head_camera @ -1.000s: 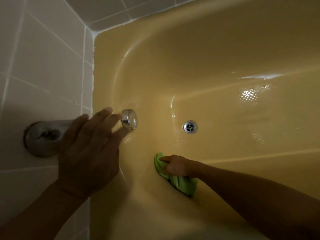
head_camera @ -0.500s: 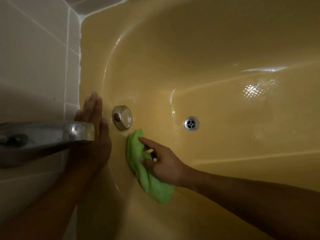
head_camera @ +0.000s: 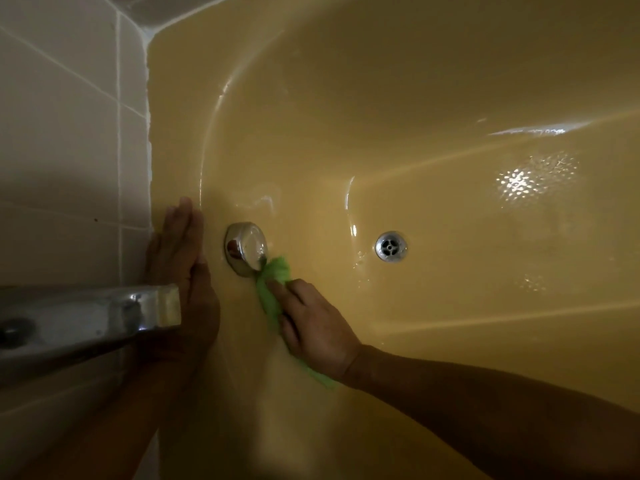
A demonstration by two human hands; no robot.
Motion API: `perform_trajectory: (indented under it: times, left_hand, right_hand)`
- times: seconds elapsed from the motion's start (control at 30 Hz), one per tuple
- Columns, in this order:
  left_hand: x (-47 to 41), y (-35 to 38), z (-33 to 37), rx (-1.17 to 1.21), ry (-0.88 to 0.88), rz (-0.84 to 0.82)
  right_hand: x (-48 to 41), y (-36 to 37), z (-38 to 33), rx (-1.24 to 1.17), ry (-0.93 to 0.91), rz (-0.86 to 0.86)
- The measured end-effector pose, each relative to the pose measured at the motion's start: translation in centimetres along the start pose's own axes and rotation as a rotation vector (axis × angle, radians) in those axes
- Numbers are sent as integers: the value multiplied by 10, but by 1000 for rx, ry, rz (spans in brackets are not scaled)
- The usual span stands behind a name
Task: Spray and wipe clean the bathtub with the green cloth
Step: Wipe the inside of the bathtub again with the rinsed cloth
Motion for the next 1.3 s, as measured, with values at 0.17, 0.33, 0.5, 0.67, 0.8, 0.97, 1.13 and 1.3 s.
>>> perform_trajectory:
  times: [0.17, 0.33, 0.5, 0.67, 0.8, 0.97, 1.13, 1.3]
  left_hand:
    - [-1, -1, -1, -29, 0, -25]
    - [-4, 2, -2, -52, 2, 20]
    - [-3, 4, -7, -76, -5, 35]
    - [-4, 2, -2, -87, -14, 3]
    - [-1, 3, 0, -148, -16, -33]
    - [12, 7, -1, -263, 32, -114]
    - [21, 0, 45, -267, 192, -386]
    - [-13, -22, 134, -325, 580, -505]
  right_hand:
    - [-12, 13, 48, 36, 318, -115]
    - [-1, 2, 26, -52, 286, -63]
    - [26, -22, -24, -217, -25, 5]
    - [14, -29, -48, -250, -146, 23]
    - [9, -25, -37, -254, -33, -45]
    - [28, -24, 5, -137, 147, -283]
    - [54, -43, 35, -49, 324, -529]
    - [62, -64, 22, -139, 483, -560]
Point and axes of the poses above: each hand's wrist, its own x-axis away from the middle knuckle, its own y-axis out of the palm, z = x × y, the point moved 2 cm from there along -x, towards the middle knuckle, and after that the axes turned 10 degrees about y, right-handed, at the moved point
